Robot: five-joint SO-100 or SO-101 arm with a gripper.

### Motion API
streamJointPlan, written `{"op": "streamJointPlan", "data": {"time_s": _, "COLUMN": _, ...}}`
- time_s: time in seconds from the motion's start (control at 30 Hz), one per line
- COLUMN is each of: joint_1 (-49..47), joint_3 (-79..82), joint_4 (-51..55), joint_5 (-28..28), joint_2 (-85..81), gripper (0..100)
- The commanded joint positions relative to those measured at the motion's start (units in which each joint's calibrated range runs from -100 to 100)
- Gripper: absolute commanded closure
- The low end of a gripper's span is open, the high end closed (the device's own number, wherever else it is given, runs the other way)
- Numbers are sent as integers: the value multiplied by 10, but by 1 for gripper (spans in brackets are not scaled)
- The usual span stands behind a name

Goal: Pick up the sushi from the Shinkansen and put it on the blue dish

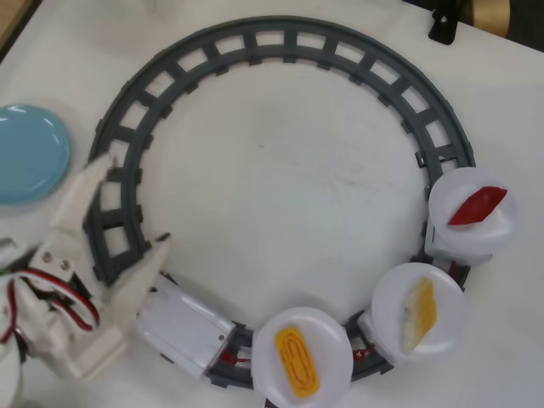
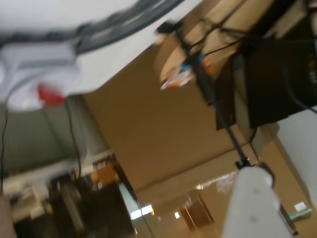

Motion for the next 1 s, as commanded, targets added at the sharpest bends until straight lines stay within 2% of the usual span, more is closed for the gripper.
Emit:
{"op": "streamJointPlan", "data": {"time_s": 0.0, "joint_1": 26, "joint_3": -46, "joint_4": -2, "joint_5": 32, "joint_2": 1, "gripper": 69}}
{"op": "streamJointPlan", "data": {"time_s": 0.3, "joint_1": 54, "joint_3": -61, "joint_4": 3, "joint_5": 64, "joint_2": -4, "gripper": 69}}
{"op": "streamJointPlan", "data": {"time_s": 0.7, "joint_1": 117, "joint_3": -60, "joint_4": 7, "joint_5": 151, "joint_2": -6, "gripper": 69}}
{"op": "streamJointPlan", "data": {"time_s": 0.87, "joint_1": 140, "joint_3": -84, "joint_4": 82, "joint_5": 197, "joint_2": 1, "gripper": 69}}
{"op": "streamJointPlan", "data": {"time_s": 0.97, "joint_1": 148, "joint_3": -94, "joint_4": 104, "joint_5": 204, "joint_2": 2, "gripper": 69}}
